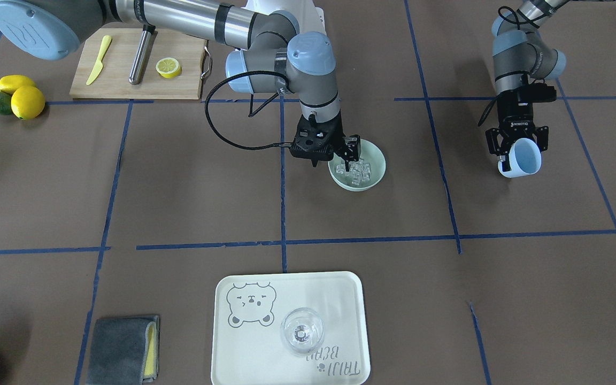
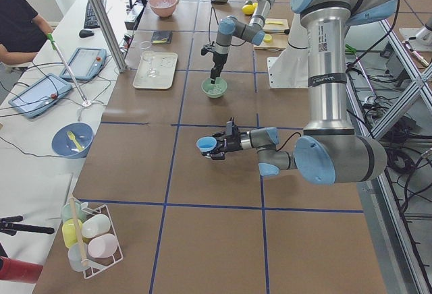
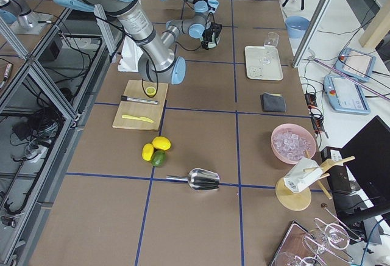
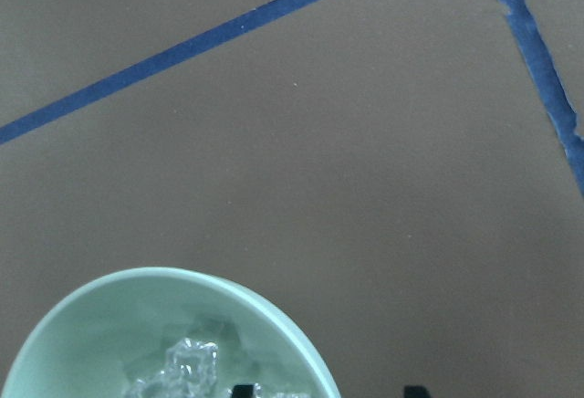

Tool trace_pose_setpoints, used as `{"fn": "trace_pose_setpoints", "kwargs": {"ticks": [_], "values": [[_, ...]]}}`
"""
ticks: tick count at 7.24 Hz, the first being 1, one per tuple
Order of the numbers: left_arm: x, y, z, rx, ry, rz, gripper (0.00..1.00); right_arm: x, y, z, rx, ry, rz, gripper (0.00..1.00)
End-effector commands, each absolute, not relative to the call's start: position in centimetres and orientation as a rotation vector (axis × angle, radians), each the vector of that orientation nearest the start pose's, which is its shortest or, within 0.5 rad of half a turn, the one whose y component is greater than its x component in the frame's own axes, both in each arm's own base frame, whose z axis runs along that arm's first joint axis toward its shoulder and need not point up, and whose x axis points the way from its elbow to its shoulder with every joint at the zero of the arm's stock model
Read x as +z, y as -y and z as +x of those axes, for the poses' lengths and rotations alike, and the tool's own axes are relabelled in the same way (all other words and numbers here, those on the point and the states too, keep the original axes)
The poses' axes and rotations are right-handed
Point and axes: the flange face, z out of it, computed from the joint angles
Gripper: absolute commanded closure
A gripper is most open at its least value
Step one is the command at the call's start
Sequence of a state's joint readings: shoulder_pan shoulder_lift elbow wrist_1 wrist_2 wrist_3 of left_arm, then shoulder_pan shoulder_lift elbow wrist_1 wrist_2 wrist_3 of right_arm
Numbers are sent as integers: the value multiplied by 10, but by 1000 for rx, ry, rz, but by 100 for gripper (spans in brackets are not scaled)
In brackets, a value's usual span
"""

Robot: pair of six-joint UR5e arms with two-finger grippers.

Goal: Pour ice into bowl

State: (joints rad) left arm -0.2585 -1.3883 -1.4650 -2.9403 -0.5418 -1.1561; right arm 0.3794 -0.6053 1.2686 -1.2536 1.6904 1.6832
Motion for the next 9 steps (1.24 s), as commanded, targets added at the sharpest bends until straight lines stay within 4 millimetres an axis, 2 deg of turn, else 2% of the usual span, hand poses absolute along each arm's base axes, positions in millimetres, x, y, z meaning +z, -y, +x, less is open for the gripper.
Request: {"fn": "trace_pose_setpoints", "kwargs": {"ticks": [1,2,5,6,9], "values": [[627,314,319,-404,-598,1197,6,137,406,-696,388,990,20,100],[624,314,316,-409,-604,1198,0,135,406,-695,382,993,22,100],[615,318,310,-407,-602,1210,0,129,407,-691,364,1006,36,100],[604,324,303,-394,-581,1233,0,126,409,-687,363,1015,40,100],[591,324,285,-401,-583,1241,0,114,421,-667,363,1048,21,100]]}}
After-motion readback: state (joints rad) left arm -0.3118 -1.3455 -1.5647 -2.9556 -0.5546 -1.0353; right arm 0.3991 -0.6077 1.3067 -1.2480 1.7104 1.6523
